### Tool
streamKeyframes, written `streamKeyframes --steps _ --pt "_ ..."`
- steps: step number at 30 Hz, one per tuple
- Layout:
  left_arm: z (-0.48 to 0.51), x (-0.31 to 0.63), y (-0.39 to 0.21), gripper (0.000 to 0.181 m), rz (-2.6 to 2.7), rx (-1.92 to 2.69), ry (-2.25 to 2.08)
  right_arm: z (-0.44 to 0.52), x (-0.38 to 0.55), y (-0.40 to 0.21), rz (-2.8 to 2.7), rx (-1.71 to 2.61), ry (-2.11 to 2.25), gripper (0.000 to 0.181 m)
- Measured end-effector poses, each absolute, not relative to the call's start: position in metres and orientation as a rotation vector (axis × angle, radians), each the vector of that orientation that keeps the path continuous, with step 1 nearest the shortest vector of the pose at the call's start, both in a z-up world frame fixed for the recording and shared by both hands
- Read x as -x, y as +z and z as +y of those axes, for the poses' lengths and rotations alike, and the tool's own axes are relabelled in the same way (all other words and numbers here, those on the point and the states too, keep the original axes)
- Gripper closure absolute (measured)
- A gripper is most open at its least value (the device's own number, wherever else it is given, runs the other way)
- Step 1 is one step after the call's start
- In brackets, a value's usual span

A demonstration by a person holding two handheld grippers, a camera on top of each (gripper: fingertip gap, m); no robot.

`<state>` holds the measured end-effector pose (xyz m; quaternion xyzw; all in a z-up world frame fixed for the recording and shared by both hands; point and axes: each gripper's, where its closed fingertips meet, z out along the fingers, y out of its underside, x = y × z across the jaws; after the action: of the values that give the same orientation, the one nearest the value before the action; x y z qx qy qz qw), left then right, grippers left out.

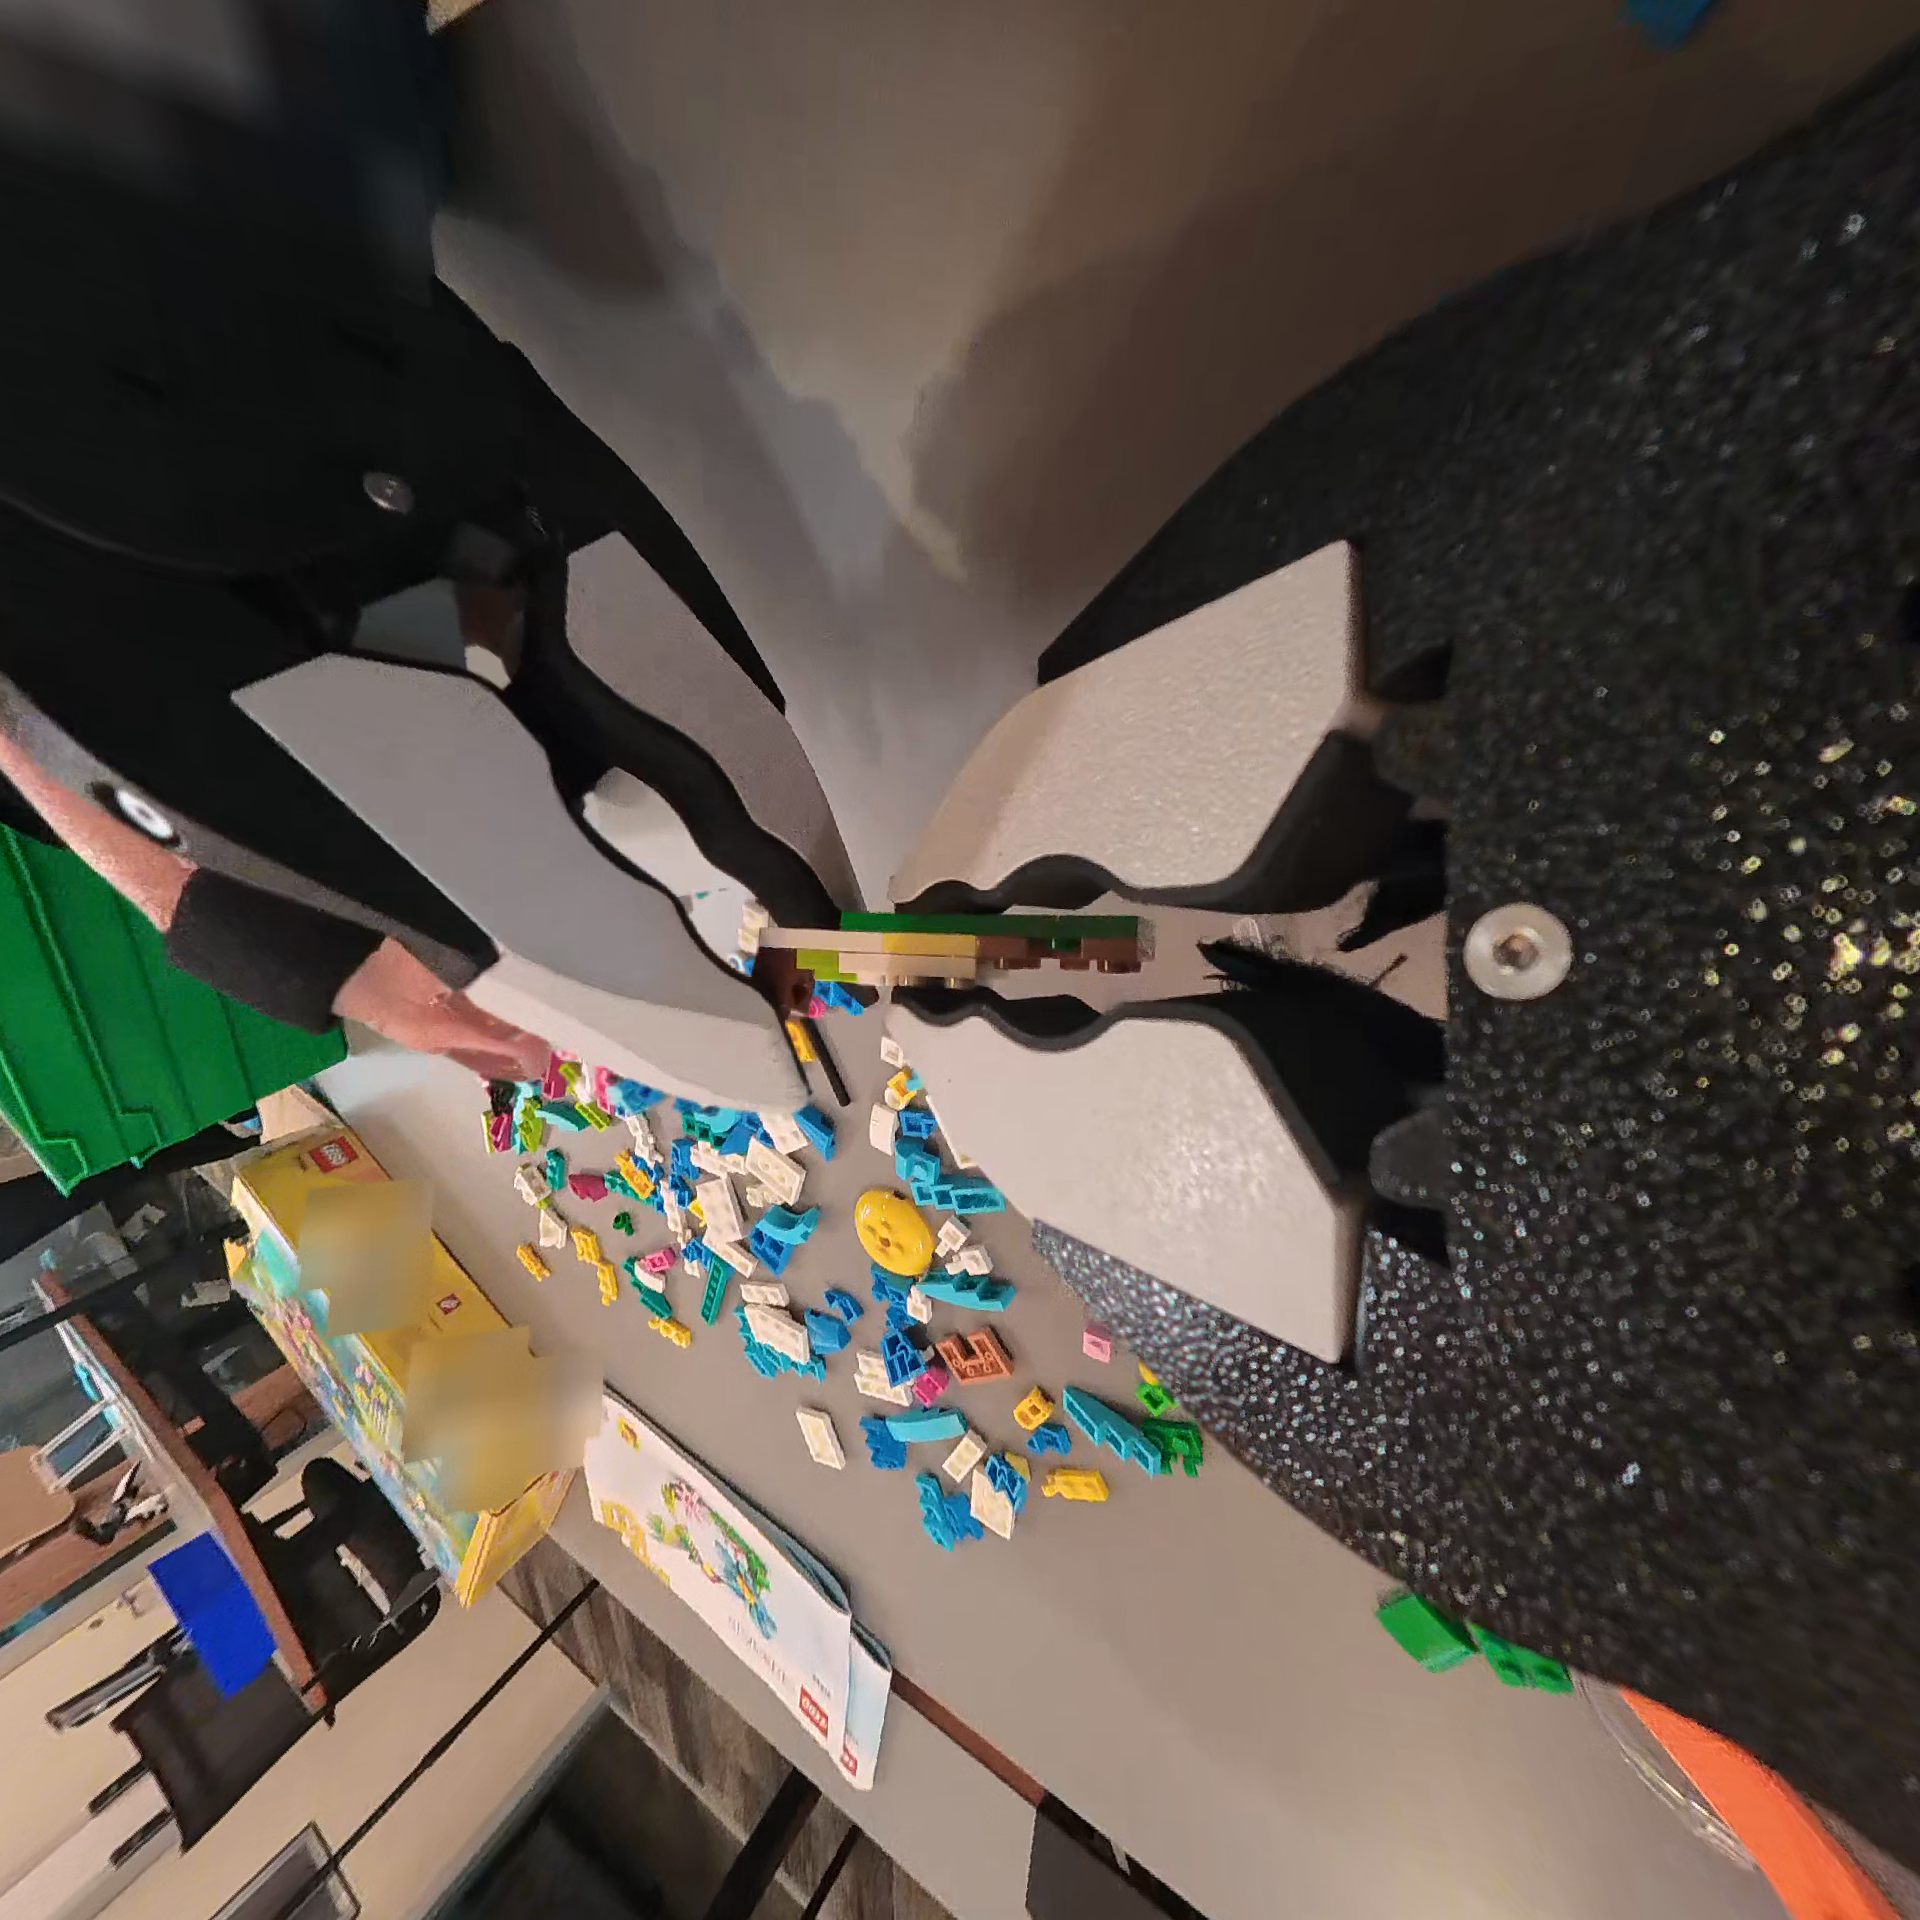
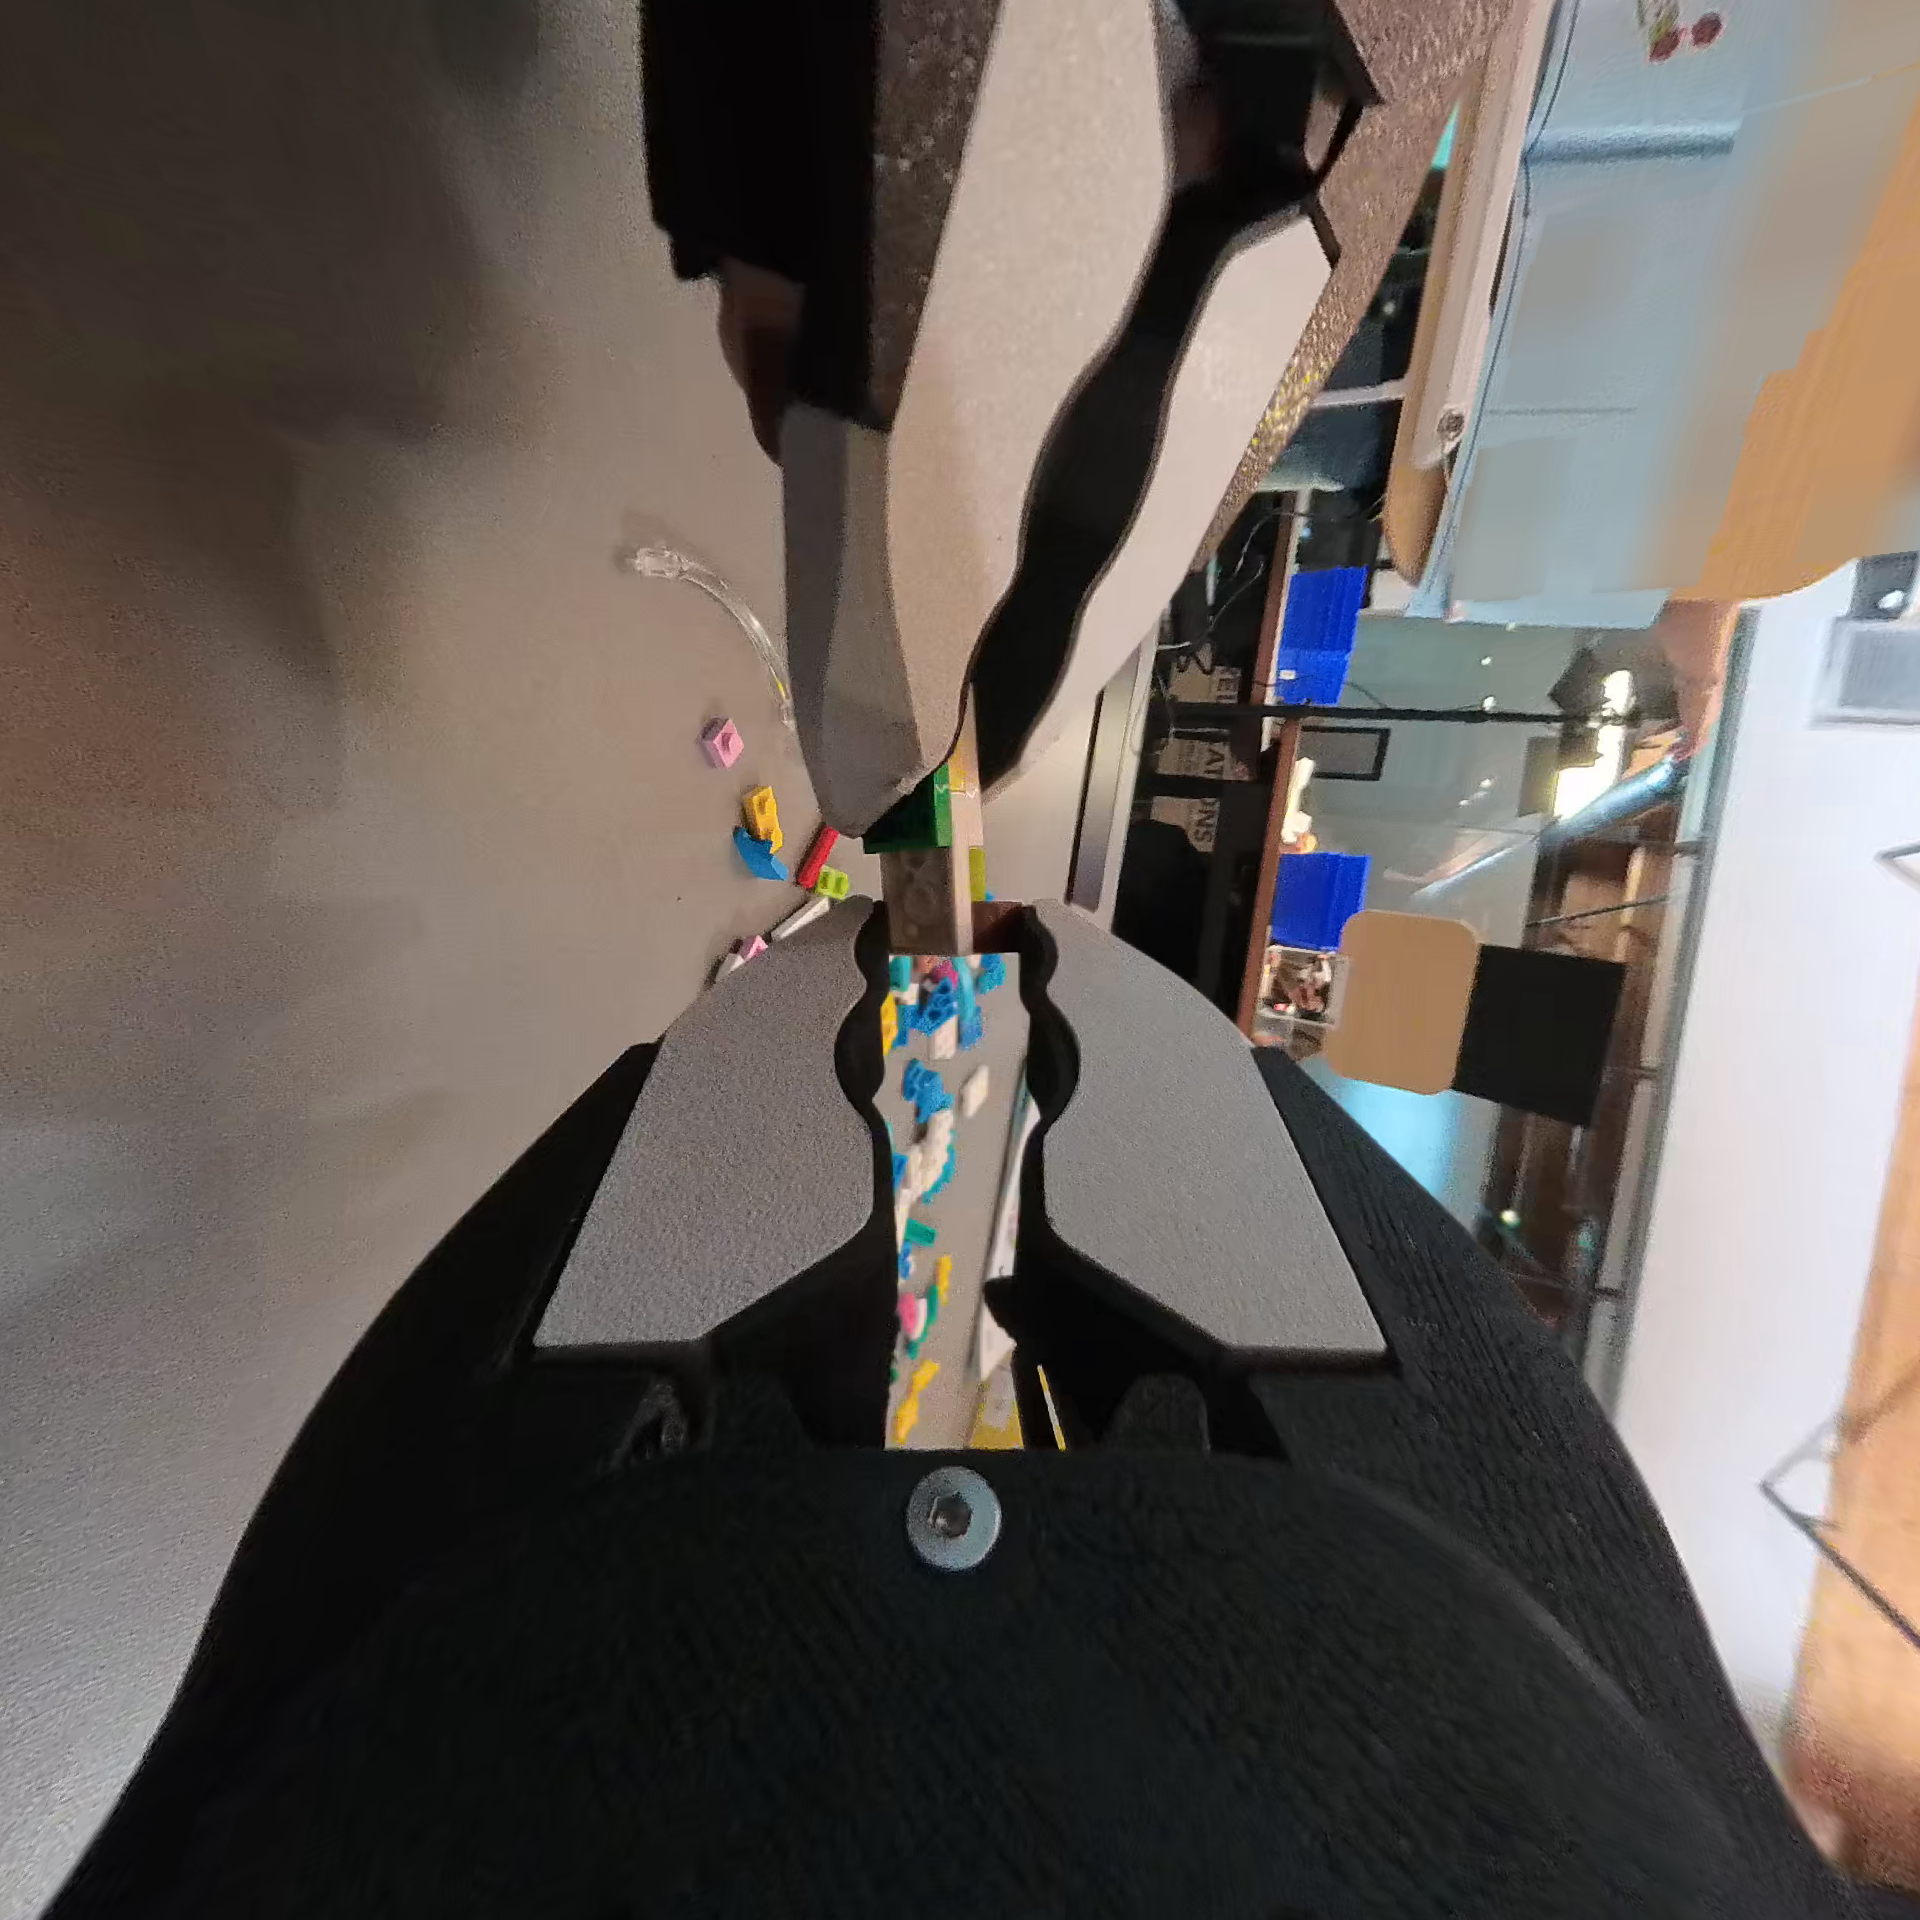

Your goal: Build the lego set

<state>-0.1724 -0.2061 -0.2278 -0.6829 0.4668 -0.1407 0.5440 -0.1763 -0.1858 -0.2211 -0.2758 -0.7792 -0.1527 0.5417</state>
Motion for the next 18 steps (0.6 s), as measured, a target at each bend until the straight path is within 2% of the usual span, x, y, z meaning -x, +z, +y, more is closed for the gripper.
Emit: streamKeyframes --steps 11,15,17,18 --pt "-0.206 0.173 -0.229 0.169 1.102 1.621 -0.333 -0.184 0.175 -0.222 -1.853 0.638 -0.445 0.162" --pt "-0.204 0.174 -0.227 0.17 1.11 1.596 -0.296 -0.184 0.177 -0.222 -1.839 0.698 -0.336 0.161" --pt "-0.205 0.174 -0.223 0.17 1.099 1.575 -0.3 -0.185 0.178 -0.22 -1.828 0.688 -0.288 0.158" --pt "-0.205 0.174 -0.218 0.169 1.087 1.549 -0.288 -0.183 0.176 -0.219 -1.833 0.681 -0.291 0.149"
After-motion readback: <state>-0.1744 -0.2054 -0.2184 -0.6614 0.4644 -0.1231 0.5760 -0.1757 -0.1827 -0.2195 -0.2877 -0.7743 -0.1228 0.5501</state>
